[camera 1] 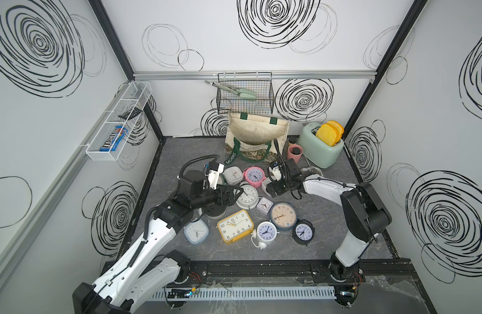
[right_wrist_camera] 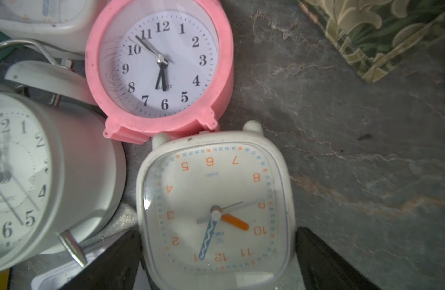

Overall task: Put the alarm clock into the canvas bag
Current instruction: Move the alarm to the center of the board, then pick up the alarm from the center of the board.

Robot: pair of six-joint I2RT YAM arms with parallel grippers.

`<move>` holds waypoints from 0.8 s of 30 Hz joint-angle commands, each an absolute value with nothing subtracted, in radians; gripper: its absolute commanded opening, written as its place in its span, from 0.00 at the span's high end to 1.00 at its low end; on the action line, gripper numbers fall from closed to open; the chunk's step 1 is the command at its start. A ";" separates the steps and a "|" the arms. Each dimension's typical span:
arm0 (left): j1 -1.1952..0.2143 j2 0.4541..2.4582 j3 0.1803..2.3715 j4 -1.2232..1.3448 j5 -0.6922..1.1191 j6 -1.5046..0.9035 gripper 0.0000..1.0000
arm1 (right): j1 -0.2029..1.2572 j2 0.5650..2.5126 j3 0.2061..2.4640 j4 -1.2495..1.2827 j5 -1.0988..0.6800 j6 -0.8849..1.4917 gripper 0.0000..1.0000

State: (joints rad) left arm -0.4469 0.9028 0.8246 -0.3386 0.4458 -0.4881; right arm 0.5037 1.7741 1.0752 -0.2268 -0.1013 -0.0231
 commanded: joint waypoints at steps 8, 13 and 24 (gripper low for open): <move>-0.450 0.885 0.804 -0.286 0.460 -0.491 0.04 | 0.524 1.863 1.161 -0.466 -0.077 0.066 0.03; -0.451 0.884 0.789 -0.275 0.463 -0.499 0.04 | 0.569 1.841 1.186 -0.493 -0.045 0.077 0.03; -0.443 0.849 0.775 -0.293 0.451 -0.497 0.04 | 0.627 1.934 1.195 -0.544 0.027 0.100 0.03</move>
